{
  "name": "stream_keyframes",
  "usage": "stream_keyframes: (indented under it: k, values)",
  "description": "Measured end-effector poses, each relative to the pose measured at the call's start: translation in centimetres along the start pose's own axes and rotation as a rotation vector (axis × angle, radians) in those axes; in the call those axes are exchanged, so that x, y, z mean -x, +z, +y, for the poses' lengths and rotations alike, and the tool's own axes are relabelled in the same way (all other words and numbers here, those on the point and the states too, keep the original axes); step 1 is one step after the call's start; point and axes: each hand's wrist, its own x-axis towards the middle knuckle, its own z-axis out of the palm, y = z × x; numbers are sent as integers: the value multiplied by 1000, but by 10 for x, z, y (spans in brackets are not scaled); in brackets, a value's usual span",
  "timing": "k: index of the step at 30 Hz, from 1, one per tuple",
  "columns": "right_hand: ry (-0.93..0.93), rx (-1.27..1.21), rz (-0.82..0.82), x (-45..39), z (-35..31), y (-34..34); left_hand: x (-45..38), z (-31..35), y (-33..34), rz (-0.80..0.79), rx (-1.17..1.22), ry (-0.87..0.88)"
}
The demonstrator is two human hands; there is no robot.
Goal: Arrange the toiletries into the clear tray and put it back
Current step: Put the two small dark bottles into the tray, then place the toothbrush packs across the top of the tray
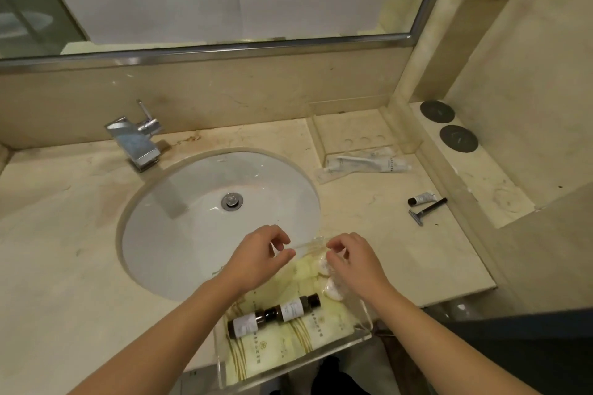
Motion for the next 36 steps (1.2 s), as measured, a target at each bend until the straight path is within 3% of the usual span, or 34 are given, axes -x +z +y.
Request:
stream_keyframes:
  k: [9,18,27,36]
  values:
    - [363,-368,294,-46,33,-50,-93,30,20,150,314,-305]
    - [465,-262,436,-126,67,-97,-177,38,48,227,397,-584]
    - [561,-287,502,-190,89,-117,-222,44,65,294,354,-674]
    - [672,-287,458,-217,106,-117,-235,43,71,343,300,-711]
